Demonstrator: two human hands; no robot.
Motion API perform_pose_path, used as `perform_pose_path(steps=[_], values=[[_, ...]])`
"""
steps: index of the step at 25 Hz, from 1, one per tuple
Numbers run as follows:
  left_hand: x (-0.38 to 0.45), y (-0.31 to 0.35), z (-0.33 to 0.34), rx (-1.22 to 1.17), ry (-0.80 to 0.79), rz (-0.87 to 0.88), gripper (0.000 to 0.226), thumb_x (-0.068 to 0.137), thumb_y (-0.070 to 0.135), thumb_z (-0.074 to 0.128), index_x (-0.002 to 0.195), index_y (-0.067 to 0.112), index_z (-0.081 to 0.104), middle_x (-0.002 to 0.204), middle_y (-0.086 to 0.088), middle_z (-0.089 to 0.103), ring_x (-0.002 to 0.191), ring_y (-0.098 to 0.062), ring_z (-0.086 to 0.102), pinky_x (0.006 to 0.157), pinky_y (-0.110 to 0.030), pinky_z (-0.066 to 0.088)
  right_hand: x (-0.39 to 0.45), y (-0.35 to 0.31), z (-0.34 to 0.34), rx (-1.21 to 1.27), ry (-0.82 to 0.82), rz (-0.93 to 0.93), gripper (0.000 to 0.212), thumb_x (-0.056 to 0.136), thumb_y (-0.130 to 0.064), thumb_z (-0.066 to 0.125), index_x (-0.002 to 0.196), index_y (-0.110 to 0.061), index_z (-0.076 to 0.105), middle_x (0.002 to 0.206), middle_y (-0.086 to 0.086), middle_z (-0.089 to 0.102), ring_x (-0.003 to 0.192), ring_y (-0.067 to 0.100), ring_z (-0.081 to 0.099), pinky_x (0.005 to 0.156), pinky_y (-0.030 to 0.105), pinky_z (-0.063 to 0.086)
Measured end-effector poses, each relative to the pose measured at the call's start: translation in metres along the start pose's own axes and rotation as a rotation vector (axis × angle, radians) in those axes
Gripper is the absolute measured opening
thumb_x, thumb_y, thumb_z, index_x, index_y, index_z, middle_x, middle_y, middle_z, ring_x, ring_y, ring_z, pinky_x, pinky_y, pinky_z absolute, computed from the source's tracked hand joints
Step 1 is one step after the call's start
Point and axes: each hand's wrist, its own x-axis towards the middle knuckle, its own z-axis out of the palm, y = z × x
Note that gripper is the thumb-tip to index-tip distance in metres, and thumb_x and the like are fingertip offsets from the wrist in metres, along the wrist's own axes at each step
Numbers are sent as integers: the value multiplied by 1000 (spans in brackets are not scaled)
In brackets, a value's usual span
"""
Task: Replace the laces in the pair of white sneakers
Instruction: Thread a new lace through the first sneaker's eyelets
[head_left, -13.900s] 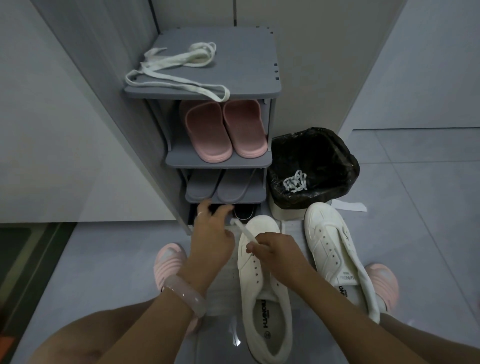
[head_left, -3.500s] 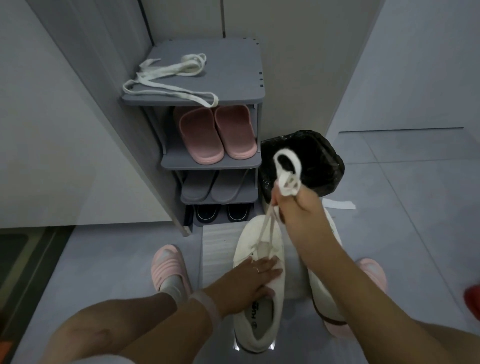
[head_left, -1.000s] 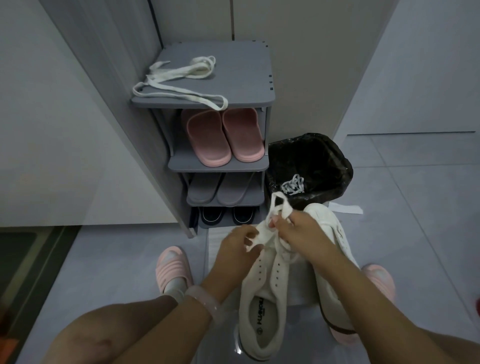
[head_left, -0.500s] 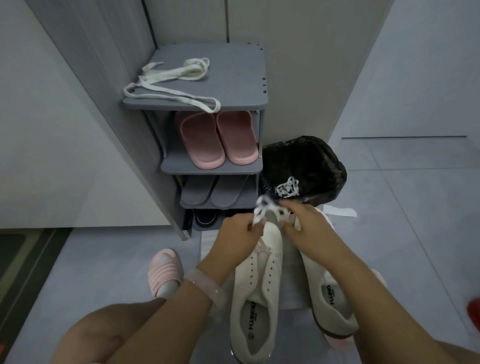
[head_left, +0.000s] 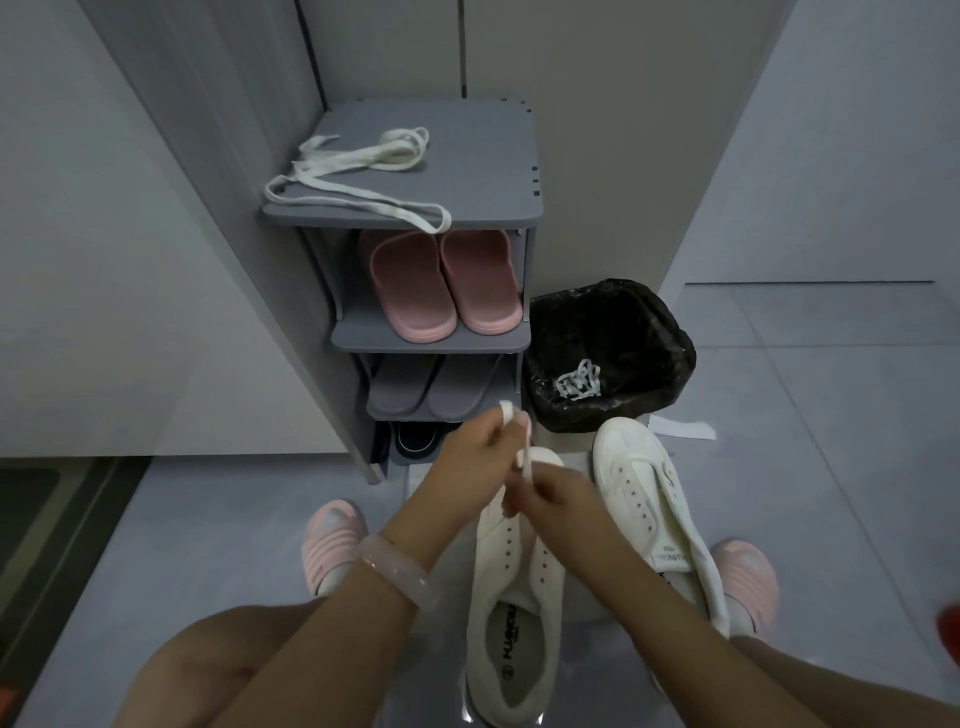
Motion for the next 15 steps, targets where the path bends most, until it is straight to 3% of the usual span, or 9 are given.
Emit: perform_pose_path(steps=[2, 4, 6, 8, 10, 11, 13, 14, 15], values=[[4, -1, -8, -58, 37, -47, 36, 95, 34, 45, 76, 6, 57, 57, -2, 53, 54, -11, 52, 66, -29, 44, 0, -10, -13, 278, 49, 32, 27, 96, -17, 48, 71, -16, 59, 54, -8, 54, 50, -1, 51, 60, 16, 42], [7, -1, -25, 50, 168, -89, 30, 92, 38, 50, 80, 11, 55, 59, 1, 53, 58, -14, 52, 62, -26, 40, 3, -15, -32, 643, 151, 71, 21, 95, -14, 47, 78, -13, 59, 47, -7, 44, 47, 5, 46, 61, 22, 43], [10, -4, -51, 347, 445, -99, 23, 90, 33, 55, 92, 10, 54, 82, -5, 60, 78, -23, 54, 68, -28, 38, 5, -16, -53, 863, 243, 79, 22, 98, -16, 42, 84, -11, 59, 46, -6, 37, 46, 7, 38, 56, 20, 40], [8, -11, -70, 732, 491, -132, 30, 89, 27, 56, 114, 10, 52, 115, -15, 55, 103, -30, 52, 83, -35, 40, 4, -18, -61, 898, 257, 65, 28, 100, -20, 37, 82, -10, 56, 48, -4, 38, 48, 9, 39, 55, 20, 43], [9, -15, -61, 891, 295, 8, 44, 88, 27, 58, 129, 16, 48, 136, -12, 41, 125, -28, 42, 101, -37, 35, 1, -22, -52, 909, 198, 60, 28, 100, -19, 34, 81, -7, 51, 53, 0, 46, 53, 11, 49, 59, 20, 51], [9, -16, -48, 774, 115, 122, 45, 88, 26, 59, 131, 19, 48, 137, -7, 44, 128, -22, 42, 104, -34, 34, -1, -24, -45, 933, 157, 65, 27, 100, -18, 34, 83, -7, 52, 55, 1, 51, 57, 12, 55, 63, 20, 53], [-4, -10, -11, 346, -338, 188, 36, 90, 23, 59, 124, 32, 51, 122, 0, 59, 116, -11, 55, 101, -30, 42, -3, -28, -35, 1023, 104, 74, 27, 100, -17, 34, 85, -8, 53, 57, 1, 57, 62, 12, 61, 61, 24, 54], [-11, -8, 2, 196, -454, 174, 26, 91, 21, 57, 113, 35, 55, 107, -1, 65, 102, -8, 62, 93, -31, 47, 0, -29, -36, 1112, 107, 88, 28, 100, -19, 33, 83, -9, 53, 55, -1, 55, 59, 11, 60, 56, 26, 51], [-13, -6, 7, 135, -462, 149, 15, 92, 20, 55, 99, 33, 59, 89, -2, 68, 84, -5, 65, 84, -30, 49, 4, -27, -43, 1221, 138, 103, 30, 100, -22, 33, 80, -11, 51, 51, -2, 51, 52, 9, 56, 53, 25, 48]])
